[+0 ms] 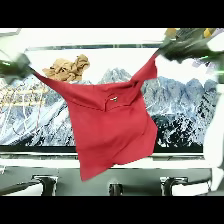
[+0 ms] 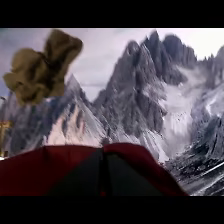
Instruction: Fold the clothes and pants, and hang the long-sleeved shirts on hangers.
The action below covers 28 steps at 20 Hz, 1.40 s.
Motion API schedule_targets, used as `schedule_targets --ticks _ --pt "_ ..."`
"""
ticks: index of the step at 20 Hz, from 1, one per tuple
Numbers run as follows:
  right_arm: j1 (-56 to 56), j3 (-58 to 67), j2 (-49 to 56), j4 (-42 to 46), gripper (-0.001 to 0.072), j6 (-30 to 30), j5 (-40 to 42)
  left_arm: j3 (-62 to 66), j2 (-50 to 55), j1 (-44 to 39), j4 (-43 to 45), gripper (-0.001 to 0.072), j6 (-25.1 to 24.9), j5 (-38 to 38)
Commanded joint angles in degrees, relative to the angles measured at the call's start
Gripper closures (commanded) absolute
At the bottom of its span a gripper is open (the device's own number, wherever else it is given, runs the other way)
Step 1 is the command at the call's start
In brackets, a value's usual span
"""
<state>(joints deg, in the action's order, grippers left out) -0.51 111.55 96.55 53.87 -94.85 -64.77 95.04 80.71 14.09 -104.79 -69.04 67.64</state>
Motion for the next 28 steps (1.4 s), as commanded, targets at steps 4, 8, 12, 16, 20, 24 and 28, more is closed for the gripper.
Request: schedule_targets --ticks 4,8,12,16,20,24,28 --pt "-4.85 0.09 19.23 0.42 0.0683 -7.58 8.33 -1.70 16.98 -1.90 -0.20 0.0692 -0.63 -7.98" --pt "-4.63 0.26 19.47 0.02 0.0463 -6.29 6.54 -1.70 18.71 -2.27 -0.15 0.0691 -1.79 -8.24" --pt "1.75 0.37 14.91 -3.02 0.0293 2.58 -6.58 -1.53 17.90 -2.27 -0.17 0.0692 -3.02 -7.13" --pt "12.68 -1.38 9.68 -0.46 0.0291 7.80 -24.83 -1.53 17.29 -2.27 -0.17 0.0691 -3.02 -3.82" --pt "16.85 -16.87 4.09 0.92 0.0291 11.37 -30.21 -1.55 17.29 -2.27 -0.20 0.0691 -3.02 -1.03" --pt "16.37 -37.62 -2.16 5.01 0.0259 12.20 -23.08 -1.55 17.29 -2.29 -0.22 0.0692 -2.99 0.44" --pt "16.31 -51.15 -5.44 -0.57 0.0254 14.27 -15.89 -1.53 17.29 -2.38 -0.22 0.0691 -3.02 1.11"
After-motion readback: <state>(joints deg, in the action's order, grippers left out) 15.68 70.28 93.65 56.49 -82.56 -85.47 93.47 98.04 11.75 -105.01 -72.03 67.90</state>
